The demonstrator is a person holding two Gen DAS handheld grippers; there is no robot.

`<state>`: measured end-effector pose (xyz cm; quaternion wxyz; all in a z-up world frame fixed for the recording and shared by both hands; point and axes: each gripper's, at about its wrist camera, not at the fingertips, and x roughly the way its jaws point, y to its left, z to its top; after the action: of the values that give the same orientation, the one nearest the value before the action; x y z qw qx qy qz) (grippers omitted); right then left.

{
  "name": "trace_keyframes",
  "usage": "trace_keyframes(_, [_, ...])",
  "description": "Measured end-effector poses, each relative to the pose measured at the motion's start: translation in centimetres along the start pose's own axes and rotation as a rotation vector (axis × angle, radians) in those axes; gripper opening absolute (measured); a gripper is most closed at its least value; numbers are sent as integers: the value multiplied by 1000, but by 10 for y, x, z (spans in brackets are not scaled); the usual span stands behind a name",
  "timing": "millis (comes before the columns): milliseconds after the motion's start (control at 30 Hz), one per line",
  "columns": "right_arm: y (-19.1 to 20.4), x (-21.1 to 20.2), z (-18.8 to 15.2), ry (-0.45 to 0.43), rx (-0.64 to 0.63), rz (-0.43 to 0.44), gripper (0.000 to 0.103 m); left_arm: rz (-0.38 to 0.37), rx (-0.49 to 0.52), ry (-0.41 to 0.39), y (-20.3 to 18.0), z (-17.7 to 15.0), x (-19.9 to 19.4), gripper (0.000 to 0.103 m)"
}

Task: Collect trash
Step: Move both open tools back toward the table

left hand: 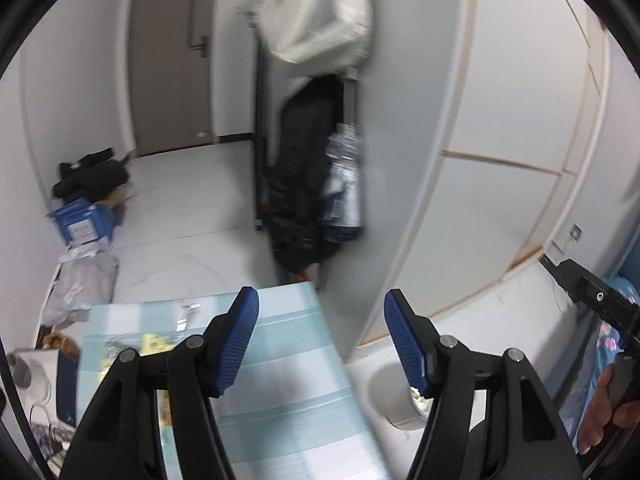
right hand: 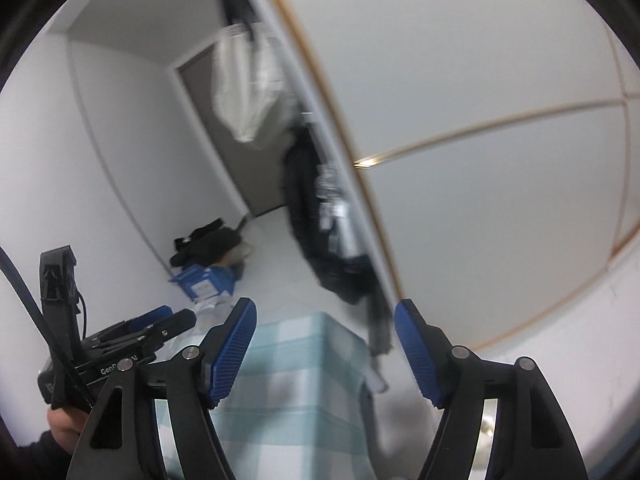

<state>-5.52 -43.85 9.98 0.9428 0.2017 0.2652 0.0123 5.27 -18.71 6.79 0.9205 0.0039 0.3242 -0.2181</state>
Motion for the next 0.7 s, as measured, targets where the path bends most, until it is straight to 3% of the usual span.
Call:
trace_keyframes(133, [41,9,-8,6,-69,54,76,60,-76,-27,41,-6,-15,70])
trace_keyframes(333, [116,34,-29,25,-197,110,77,171,-162,-53,96,-16,-22,75])
trace_keyframes(467, [147,58,-47,63,-231,155,77,232,-179,-69,120,-27,-32,81])
trace_keyframes(600, [176,83,-69,97,-275,179,78,253,-192,-76,138,-41,-32,82])
trace_keyframes(700, [190,106,-86,143,-299,191,78,266,-224,-79,154,-52,-32,88])
